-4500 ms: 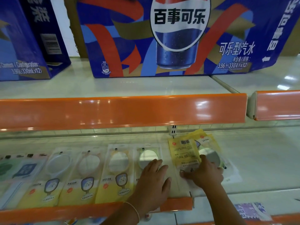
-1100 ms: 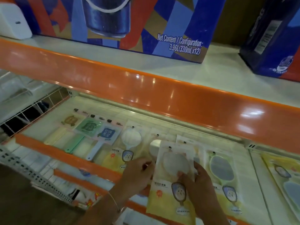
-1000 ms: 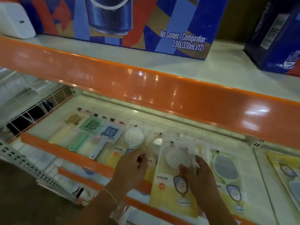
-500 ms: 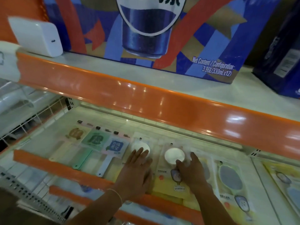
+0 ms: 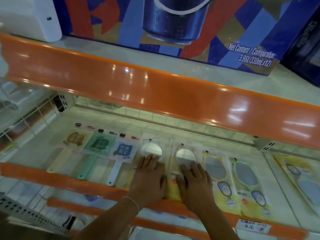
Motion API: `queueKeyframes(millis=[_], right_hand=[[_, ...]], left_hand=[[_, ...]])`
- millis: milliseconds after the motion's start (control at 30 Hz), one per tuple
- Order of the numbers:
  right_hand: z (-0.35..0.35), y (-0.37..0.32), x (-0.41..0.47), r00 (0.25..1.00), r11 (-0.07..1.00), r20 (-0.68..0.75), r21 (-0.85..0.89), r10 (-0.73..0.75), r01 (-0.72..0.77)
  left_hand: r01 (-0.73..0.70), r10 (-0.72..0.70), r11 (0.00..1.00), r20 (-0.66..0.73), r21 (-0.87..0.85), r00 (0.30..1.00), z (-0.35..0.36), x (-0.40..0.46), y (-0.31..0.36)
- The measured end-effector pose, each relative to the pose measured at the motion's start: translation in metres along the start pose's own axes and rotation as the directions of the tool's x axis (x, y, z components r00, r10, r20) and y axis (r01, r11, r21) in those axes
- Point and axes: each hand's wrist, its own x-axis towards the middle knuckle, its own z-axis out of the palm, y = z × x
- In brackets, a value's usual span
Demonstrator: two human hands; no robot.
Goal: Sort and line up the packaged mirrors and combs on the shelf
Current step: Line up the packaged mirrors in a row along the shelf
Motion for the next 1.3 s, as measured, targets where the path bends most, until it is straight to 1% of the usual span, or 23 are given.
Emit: queueKeyframes(millis=[167,400,533,700,867,967,1067,1167,1300], right_hand=[[-0.002,0.000,-0.003,1.000,1.000,0.009,0.004,-0.016,0.016],[0.006,-0.003,-0.006,0.999,0.998,-0.004,0.059,-0.035,0.036],[0.007,-0.002,-0.006,0.999,0.995,0.018,0.088,-0.039,0.038],[0.009,-0.002,-0.008,0.999,0.989,-0.014,0.137,-0.046,0.047],[0.007,-0.003,-0.012,0.997,0.978,-0.013,0.194,-0.073,0.074],[0.008,-0.003,-0.013,0.996,0.978,-0.040,0.194,-0.074,0.080],[0.009,-0.003,-0.014,0.998,0.982,-0.021,0.175,-0.067,0.070],[0.009,-0.004,-0.014,0.997,0.982,-0.039,0.179,-0.061,0.067],[0.007,-0.005,-0.014,0.998,0.983,-0.008,0.171,-0.064,0.065]], left_hand=[[0.014,-0.015,1.000,0.012,0.015,1.000,0.000,0.000,0.000],[-0.003,0.003,1.000,0.025,0.001,1.000,-0.003,-0.001,0.001],[-0.009,0.009,1.000,0.037,0.014,0.999,-0.005,-0.002,0.001],[-0.011,0.010,1.000,0.066,0.014,0.998,-0.008,-0.003,0.003],[-0.013,0.012,1.000,0.051,0.028,0.999,-0.007,-0.003,0.003],[-0.013,0.012,1.000,0.049,0.029,0.999,-0.007,-0.003,0.003],[-0.014,0.013,1.000,0.041,0.026,0.999,-0.005,-0.003,0.002],[-0.013,0.011,0.999,0.061,0.030,0.998,-0.005,-0.004,0.003],[-0.008,0.006,1.000,0.063,0.024,0.998,-0.008,-0.004,0.003]])
